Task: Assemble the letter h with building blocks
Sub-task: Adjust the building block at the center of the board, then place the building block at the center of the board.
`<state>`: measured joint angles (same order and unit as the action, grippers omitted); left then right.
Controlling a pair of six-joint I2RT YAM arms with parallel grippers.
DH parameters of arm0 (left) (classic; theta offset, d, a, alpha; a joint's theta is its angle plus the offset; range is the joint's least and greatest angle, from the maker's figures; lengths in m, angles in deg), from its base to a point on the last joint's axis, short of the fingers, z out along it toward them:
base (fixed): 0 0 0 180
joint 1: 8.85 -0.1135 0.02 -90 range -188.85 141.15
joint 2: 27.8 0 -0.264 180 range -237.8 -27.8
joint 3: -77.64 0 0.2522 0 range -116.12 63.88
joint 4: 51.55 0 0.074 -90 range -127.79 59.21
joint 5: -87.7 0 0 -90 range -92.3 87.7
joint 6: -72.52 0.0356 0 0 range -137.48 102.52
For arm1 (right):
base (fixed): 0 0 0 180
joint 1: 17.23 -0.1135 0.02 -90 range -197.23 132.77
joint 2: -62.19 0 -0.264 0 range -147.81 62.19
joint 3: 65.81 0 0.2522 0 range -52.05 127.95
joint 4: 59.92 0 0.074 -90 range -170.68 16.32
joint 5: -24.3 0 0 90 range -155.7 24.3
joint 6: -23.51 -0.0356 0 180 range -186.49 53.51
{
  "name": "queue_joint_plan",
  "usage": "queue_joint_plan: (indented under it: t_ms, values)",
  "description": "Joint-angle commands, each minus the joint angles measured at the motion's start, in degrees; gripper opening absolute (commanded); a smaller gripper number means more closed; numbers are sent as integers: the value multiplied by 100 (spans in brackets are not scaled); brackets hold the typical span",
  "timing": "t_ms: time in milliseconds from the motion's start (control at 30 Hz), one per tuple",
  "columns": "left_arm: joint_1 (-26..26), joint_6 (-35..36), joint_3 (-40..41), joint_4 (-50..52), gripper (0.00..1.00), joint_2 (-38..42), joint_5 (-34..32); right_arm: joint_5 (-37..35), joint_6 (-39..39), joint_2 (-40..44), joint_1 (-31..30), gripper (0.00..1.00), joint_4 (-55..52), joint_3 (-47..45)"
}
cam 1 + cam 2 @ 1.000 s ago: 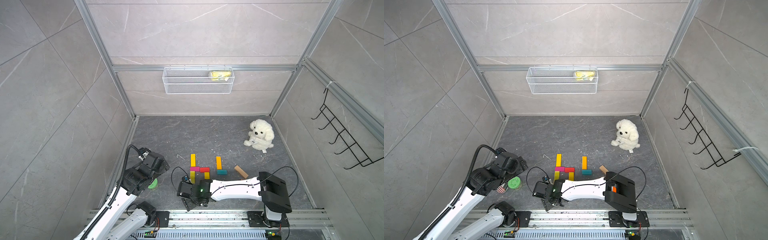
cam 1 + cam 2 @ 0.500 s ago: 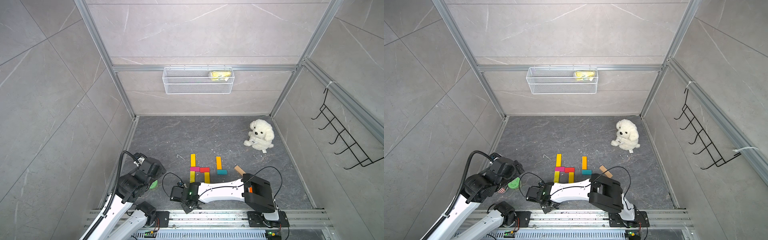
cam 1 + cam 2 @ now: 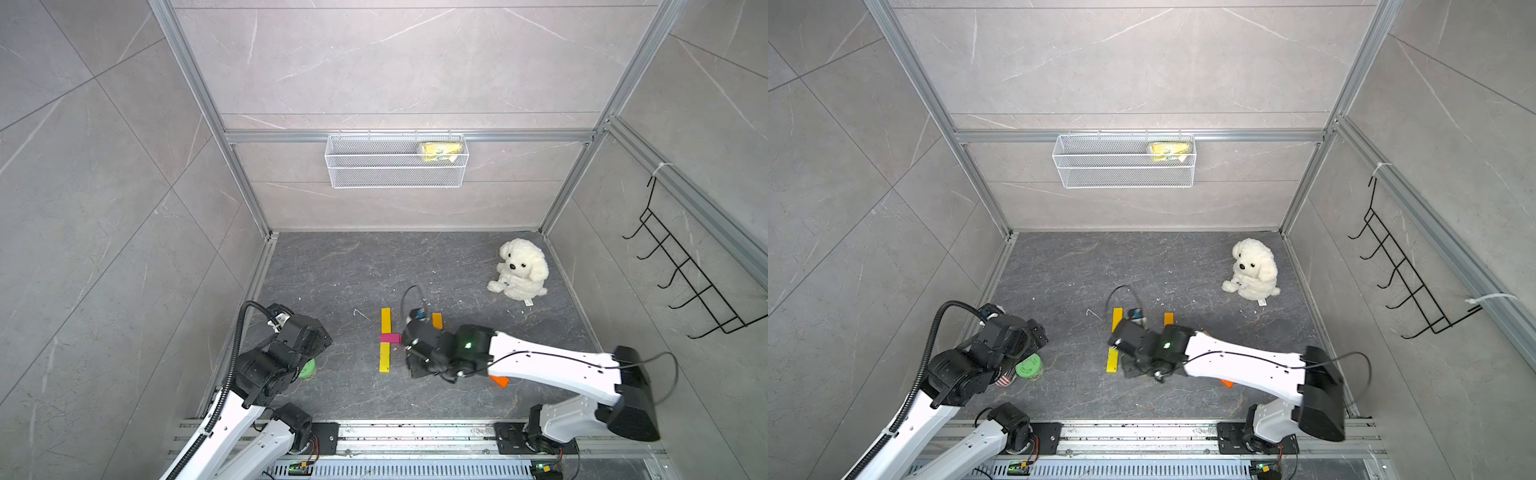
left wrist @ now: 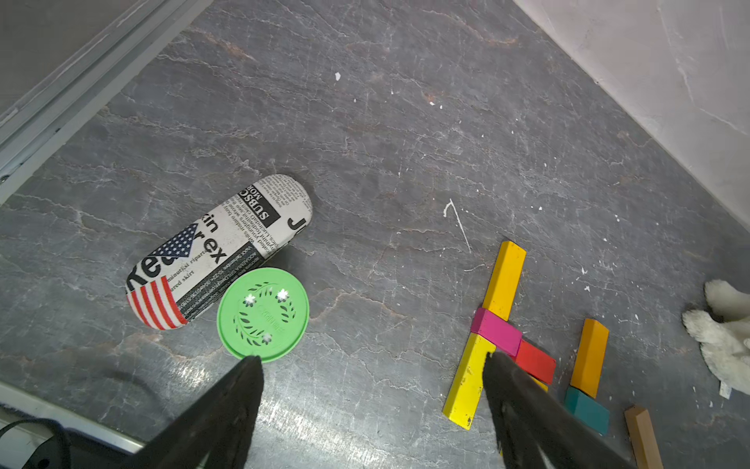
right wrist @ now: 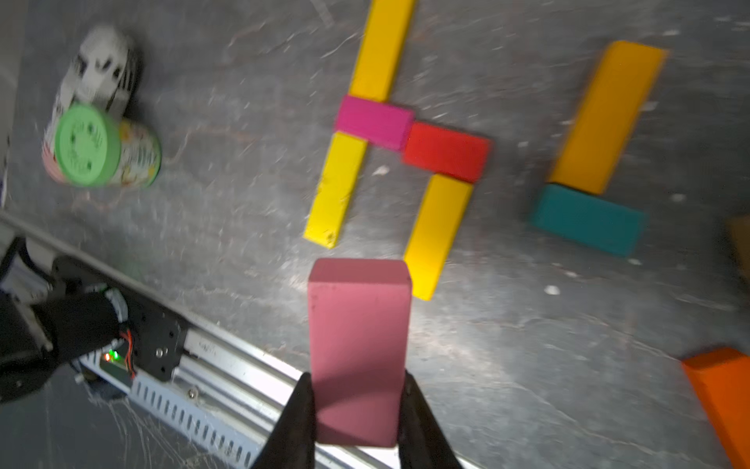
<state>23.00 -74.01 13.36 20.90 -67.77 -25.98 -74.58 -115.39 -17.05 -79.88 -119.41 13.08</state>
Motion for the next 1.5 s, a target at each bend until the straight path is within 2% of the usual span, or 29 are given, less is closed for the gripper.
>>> queue_joint_plan:
  t_ms: [0,200,467,700,833,967,1267,1367,1467]
  values:
    - [-21,389,2,-542,87,-171,346,29,-20,294,922,19,-482,-874]
    - [-20,663,-101,-922,83,-577,816,604,540,-140,2389,16,234,-1744]
    - [-16,826,-160,-1008,82,-840,1045,758,1072,-1045,3128,14,977,-1823]
    - [-17,850,-141,-1147,80,-1060,1218,493,1331,-848,4014,13,812,-2023]
    - [-22,859,-125,-1224,80,-1164,1277,327,1344,-670,4114,13,541,-1965]
    - [-20,856,-145,-1260,80,-1230,1258,917,1559,-532,4101,13,775,-1936]
    - [-17,854,-157,-1264,80,-1321,1216,996,1684,-1066,3739,14,795,-1457]
    - [-19,838,-156,-1264,80,-1327,1204,855,1683,-1227,3662,21,703,-1306]
    - [-22,831,-160,-1275,80,-1364,1225,762,1679,-1237,3664,49,619,-1303]
